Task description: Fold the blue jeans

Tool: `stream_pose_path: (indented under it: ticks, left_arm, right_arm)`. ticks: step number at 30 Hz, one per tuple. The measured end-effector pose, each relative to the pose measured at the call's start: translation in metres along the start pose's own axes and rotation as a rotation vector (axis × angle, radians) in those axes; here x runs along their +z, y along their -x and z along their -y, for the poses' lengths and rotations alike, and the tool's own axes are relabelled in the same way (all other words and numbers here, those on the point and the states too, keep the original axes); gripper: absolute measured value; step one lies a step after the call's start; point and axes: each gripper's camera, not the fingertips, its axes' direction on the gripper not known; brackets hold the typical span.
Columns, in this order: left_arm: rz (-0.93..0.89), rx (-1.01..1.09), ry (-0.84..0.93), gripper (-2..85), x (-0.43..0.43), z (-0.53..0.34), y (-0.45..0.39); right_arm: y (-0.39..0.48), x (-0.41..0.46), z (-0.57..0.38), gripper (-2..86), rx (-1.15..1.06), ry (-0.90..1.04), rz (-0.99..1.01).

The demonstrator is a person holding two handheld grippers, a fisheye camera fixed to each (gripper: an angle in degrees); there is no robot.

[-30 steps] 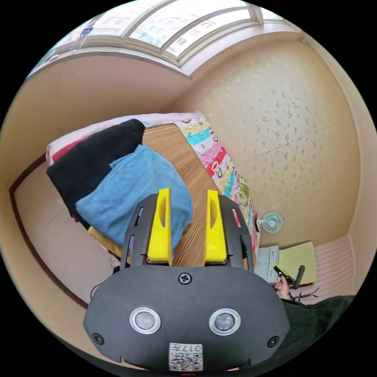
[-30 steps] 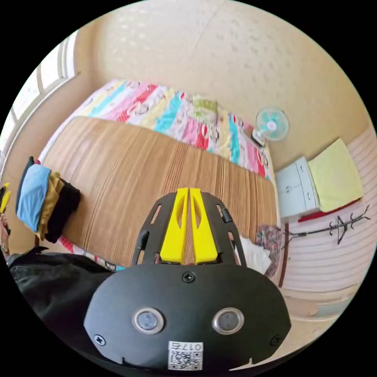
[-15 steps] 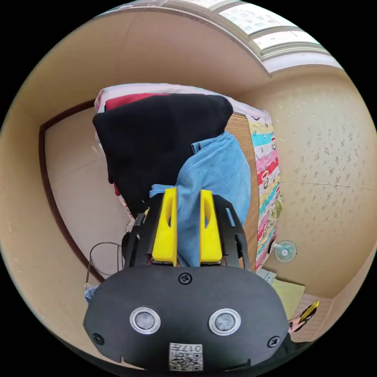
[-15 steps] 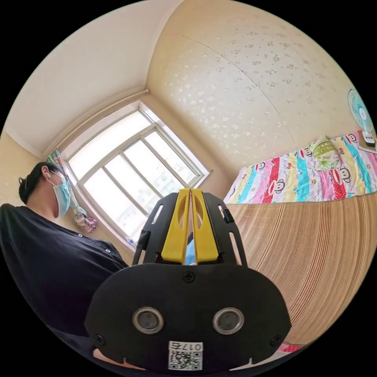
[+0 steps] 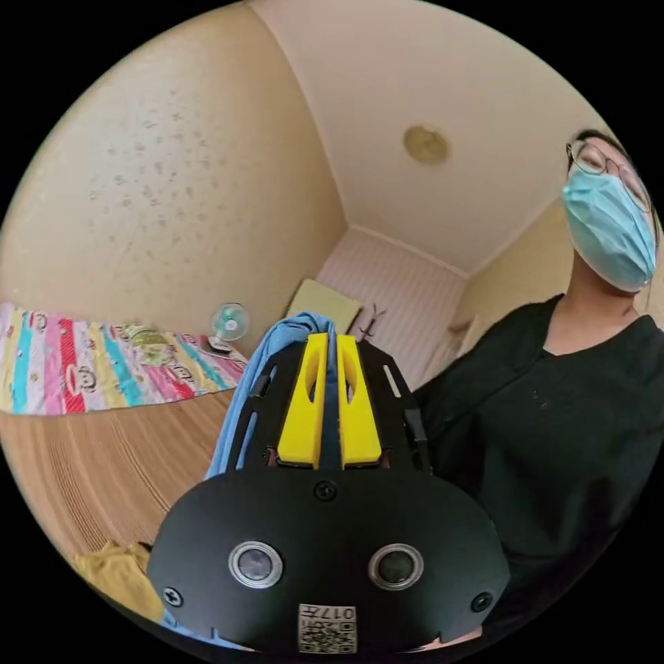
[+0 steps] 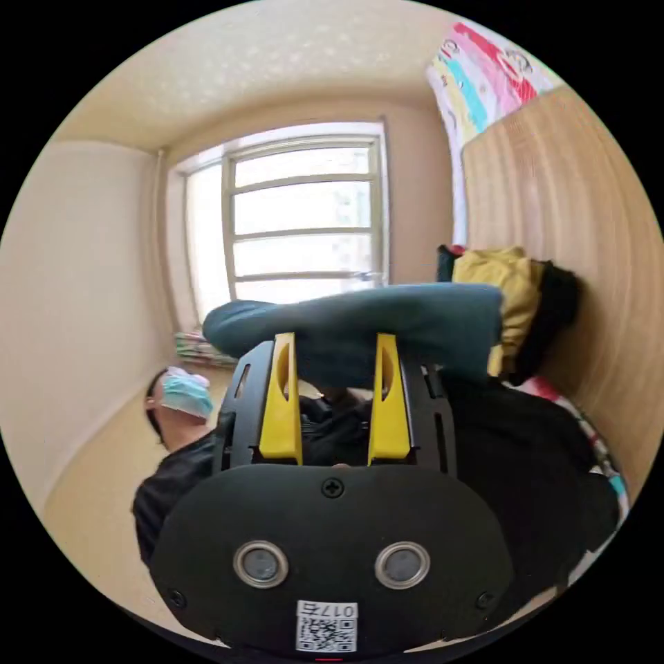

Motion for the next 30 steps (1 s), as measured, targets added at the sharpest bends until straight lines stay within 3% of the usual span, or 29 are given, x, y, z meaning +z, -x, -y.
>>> stream_pose_path:
  ticks: [2, 4, 5, 7, 9, 10, 13, 14, 15, 16, 17, 18, 20, 22, 25, 28, 30]
  left_arm:
    - [-0.025, 0.045, 0.153, -0.5, 0.058, 0.012, -0.024]
    - [-0.378, 0.238, 0.208, -0.8, 0.107, 0.012, -0.062]
    - [-0.451, 0.274, 0.226, -0.9, 0.116, 0.011, -0.07]
    - [-0.245, 0.293, 0.255, -0.9, 0.123, 0.012, -0.076]
    - [-0.095, 0.208, 0.263, -0.9, 0.12, 0.013, -0.06]
    - [-0.091, 0.13, 0.223, -0.8, 0.113, 0.011, -0.043]
    - [-0.18, -0.082, 0.027, 0.2, 0.081, -0.006, 0.005]
    - [-0.175, -0.13, -0.007, 0.6, 0.073, -0.011, 0.015]
    - [-0.139, -0.218, -0.068, 3.0, 0.056, -0.022, 0.034]
    - [-0.091, -0.284, -0.129, 7.0, 0.038, -0.032, 0.048]
    - [-0.067, -0.311, -0.16, 7.6, 0.028, -0.038, 0.055]
    - [-0.013, -0.357, -0.215, 8.7, 0.009, -0.049, 0.065]
    - [0.086, -0.43, -0.266, 9.0, -0.014, -0.065, 0.08]
    - [0.246, -0.549, -0.276, 9.6, -0.035, -0.086, 0.103]
    - [0.558, -0.756, -0.112, 10.8, -0.048, -0.116, 0.15]
    - [0.672, -0.968, 0.099, 14.0, -0.051, -0.161, 0.219]
    - [0.636, -1.045, 0.152, 14.9, -0.047, -0.187, 0.253]
  right_arm:
    - [-0.025, 0.024, 0.011, 13.1, 0.031, 0.098, 0.272]
    - [-0.017, 0.031, 0.013, 9.9, 0.006, 0.087, 0.181]
    - [-0.006, 0.032, 0.014, 6.2, -0.025, 0.074, 0.088]
    - [0.015, 0.028, 0.016, 2.9, -0.137, 0.08, 0.06]
    - [0.035, 0.005, 0.018, 1.8, -0.218, -0.006, 0.188]
    - [0.049, -0.015, 0.018, 1.3, -0.26, -0.087, 0.172]
    - [0.093, -0.041, 0.016, 0.6, -0.403, -0.08, 0.083]
    - [0.114, -0.047, 0.008, 0.4, -0.527, -0.101, 0.139]
    - [0.123, -0.053, 0.004, 0.3, -0.62, -0.117, 0.324]
    - [0.139, -0.065, 0.002, 0.2, -0.758, -0.14, 0.709]
    - [0.161, -0.075, 0.005, 0.2, -0.846, -0.147, 0.846]
    - [0.176, -0.079, 0.006, 0.2, -0.871, -0.146, 0.786]
    - [0.232, -0.082, 0.007, 0.2, -0.898, -0.126, 0.216]
    - [0.245, -0.08, 0.014, 0.2, -0.861, -0.087, 0.074]
    - [0.215, -0.091, 0.024, 0.3, -0.782, -0.052, 0.32]
    - [0.155, -0.112, 0.021, 0.3, -0.643, -0.176, 0.459]
    - [0.123, -0.127, 0.015, 0.3, -0.555, -0.271, 0.449]
